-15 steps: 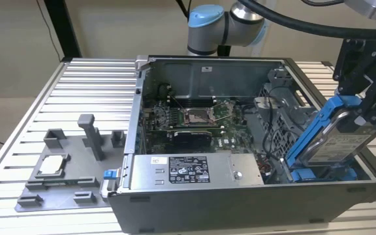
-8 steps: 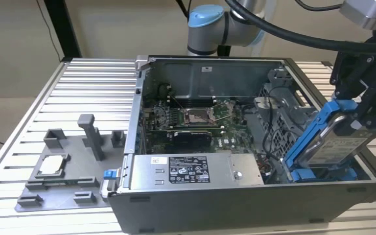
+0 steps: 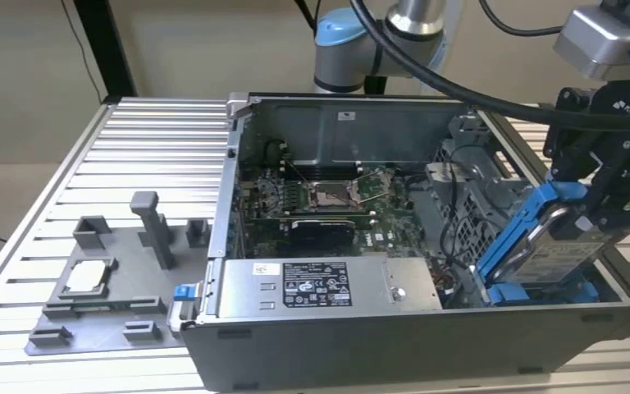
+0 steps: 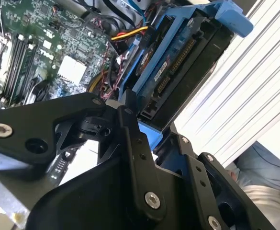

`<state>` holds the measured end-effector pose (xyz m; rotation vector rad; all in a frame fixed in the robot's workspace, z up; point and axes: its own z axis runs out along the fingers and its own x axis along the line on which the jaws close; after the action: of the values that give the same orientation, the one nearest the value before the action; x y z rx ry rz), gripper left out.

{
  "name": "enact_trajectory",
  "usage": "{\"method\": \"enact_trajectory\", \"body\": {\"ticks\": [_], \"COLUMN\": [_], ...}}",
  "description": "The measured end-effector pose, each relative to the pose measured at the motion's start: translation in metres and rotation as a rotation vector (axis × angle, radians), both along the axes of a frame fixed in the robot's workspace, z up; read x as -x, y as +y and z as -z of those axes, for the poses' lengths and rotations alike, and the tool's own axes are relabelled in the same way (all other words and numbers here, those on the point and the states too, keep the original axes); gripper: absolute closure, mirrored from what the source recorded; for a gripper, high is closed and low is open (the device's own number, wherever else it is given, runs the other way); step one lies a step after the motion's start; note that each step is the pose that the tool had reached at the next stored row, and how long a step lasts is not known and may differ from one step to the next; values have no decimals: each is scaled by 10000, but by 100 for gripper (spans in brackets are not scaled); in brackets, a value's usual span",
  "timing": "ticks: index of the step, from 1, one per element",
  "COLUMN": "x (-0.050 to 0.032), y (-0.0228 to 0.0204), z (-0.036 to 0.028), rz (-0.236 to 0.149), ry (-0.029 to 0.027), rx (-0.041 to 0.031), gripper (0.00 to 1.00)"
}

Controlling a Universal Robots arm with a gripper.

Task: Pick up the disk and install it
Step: 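Insert the disk into the insertion slot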

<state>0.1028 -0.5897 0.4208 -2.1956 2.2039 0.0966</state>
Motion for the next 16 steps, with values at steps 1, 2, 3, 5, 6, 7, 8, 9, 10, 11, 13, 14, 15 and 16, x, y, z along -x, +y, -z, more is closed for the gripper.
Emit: {"method": "enact_trajectory", "body": {"ticks": [1, 2, 3, 5, 6, 7, 8, 9, 10, 11, 13, 14, 15, 16], "x": [0, 0, 0, 0, 0, 0, 0, 0, 0, 0, 0, 0, 0, 0], "y": [0, 0, 0, 0, 0, 0, 0, 0, 0, 0, 0, 0, 0, 0], "z": [17, 35, 54, 90, 107, 120, 124, 124, 124, 125, 126, 127, 127, 128], "rz": [0, 0, 0, 0, 0, 0, 1, 0, 0, 1, 0, 0, 1, 1], "ry": [0, 0, 0, 0, 0, 0, -1, 0, -1, -1, -1, 0, -1, -1], "rx": [1, 2, 0, 1, 1, 2, 3, 3, 4, 3, 2, 2, 2, 1], "gripper": [100, 100, 100, 100, 100, 100, 100, 100, 100, 100, 100, 100, 100, 100]}}
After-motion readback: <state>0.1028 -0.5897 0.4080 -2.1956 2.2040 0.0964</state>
